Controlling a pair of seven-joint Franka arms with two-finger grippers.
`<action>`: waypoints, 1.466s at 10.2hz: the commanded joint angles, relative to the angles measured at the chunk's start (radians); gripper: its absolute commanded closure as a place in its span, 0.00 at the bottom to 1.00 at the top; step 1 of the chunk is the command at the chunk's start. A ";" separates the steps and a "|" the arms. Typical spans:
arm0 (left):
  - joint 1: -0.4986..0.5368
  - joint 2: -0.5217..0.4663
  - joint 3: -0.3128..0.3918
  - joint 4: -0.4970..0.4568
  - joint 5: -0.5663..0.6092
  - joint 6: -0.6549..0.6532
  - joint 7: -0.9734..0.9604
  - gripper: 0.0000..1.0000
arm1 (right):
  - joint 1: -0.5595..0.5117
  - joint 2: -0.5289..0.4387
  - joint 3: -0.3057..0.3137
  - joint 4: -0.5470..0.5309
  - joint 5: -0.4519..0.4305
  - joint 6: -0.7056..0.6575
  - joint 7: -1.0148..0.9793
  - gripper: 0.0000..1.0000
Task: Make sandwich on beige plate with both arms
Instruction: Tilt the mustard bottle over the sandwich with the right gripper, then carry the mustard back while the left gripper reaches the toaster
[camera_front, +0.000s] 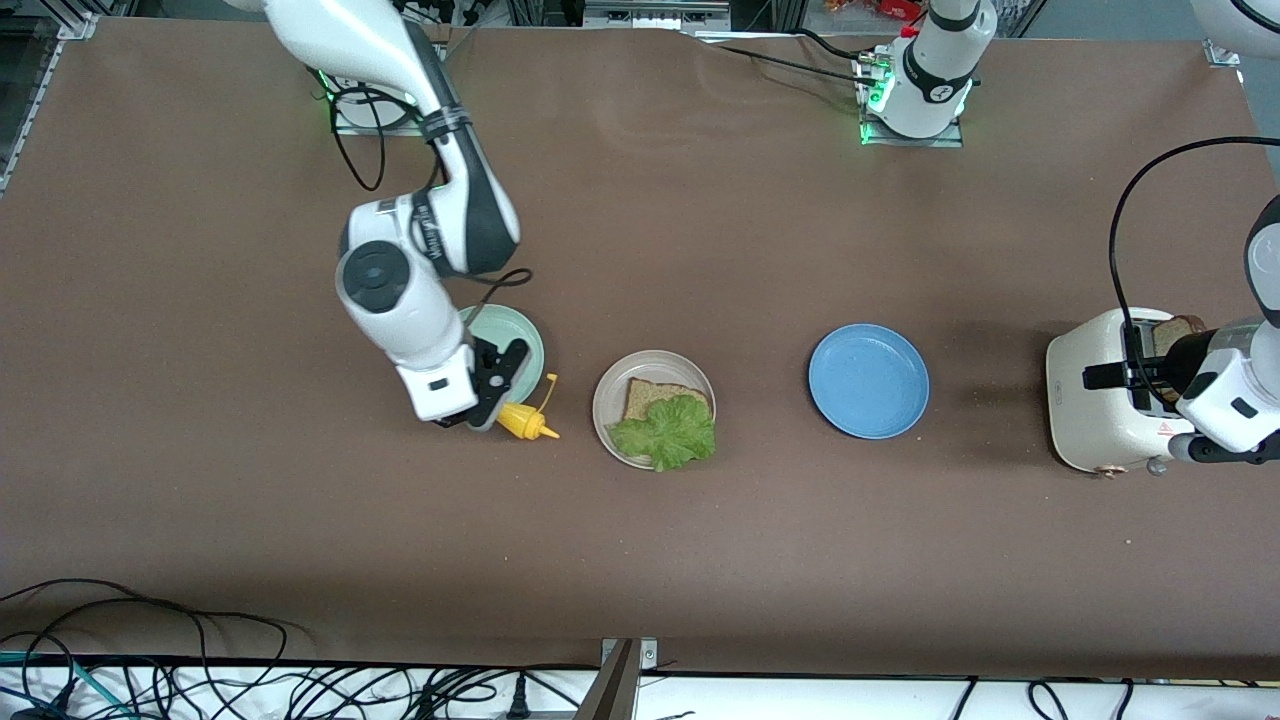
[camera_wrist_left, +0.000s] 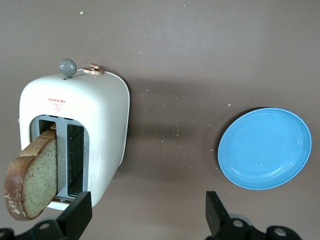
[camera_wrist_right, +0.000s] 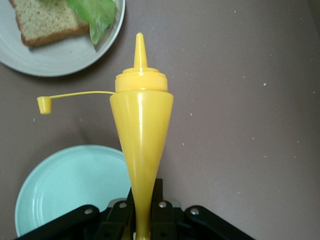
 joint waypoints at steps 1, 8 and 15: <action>-0.007 -0.015 -0.003 -0.012 0.041 -0.007 -0.001 0.00 | 0.082 0.067 -0.016 0.075 -0.152 -0.015 0.118 1.00; -0.007 -0.013 -0.002 -0.014 0.041 -0.007 -0.001 0.00 | 0.145 0.129 -0.026 0.172 -0.252 -0.133 0.129 1.00; 0.047 -0.021 0.055 -0.011 0.041 0.003 0.014 0.00 | -0.234 -0.107 -0.077 0.168 0.220 -0.490 -0.441 1.00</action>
